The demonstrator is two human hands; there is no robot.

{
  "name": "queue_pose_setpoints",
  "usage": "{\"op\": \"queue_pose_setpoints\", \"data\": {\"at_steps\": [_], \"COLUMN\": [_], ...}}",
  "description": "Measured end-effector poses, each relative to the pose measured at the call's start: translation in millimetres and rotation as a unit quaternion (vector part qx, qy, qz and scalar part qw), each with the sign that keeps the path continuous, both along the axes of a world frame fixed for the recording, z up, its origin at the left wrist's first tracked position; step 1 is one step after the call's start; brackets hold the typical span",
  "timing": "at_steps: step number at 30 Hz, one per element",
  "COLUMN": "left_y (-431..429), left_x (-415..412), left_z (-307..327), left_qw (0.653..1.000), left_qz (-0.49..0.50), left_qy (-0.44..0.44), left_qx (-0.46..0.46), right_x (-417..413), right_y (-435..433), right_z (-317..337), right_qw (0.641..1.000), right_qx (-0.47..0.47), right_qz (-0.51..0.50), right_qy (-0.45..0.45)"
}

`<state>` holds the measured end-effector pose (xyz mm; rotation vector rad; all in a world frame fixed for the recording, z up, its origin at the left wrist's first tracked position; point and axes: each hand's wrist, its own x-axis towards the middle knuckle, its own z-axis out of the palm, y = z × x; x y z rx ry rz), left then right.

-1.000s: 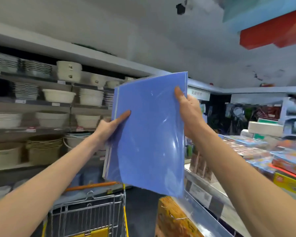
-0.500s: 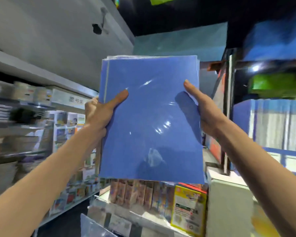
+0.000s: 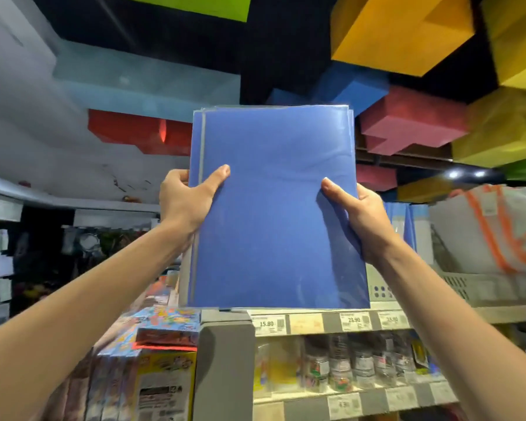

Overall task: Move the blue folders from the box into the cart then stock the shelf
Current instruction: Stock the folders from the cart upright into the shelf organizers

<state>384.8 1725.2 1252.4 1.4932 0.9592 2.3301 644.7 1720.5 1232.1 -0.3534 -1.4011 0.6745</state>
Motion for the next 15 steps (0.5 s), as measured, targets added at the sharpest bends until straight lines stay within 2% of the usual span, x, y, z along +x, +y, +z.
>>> {"op": "queue_pose_setpoints", "data": {"at_steps": [8,15], "left_y": [38.5,92.8], "left_x": [128.1,242.7], "left_z": [15.8,-1.3], "left_qw": [0.994,0.977], "left_qz": [0.051,0.053], "left_qy": [0.089,0.205], "left_qx": [0.027,0.034], "right_x": [117.4,224.6], "right_y": [10.2,49.0], "right_z": [-2.8,-4.3], "right_qw": [0.988,0.94], "right_qx": [0.033,0.114], "right_qz": [-0.133,-0.311], "right_qy": [0.067,0.081]}}
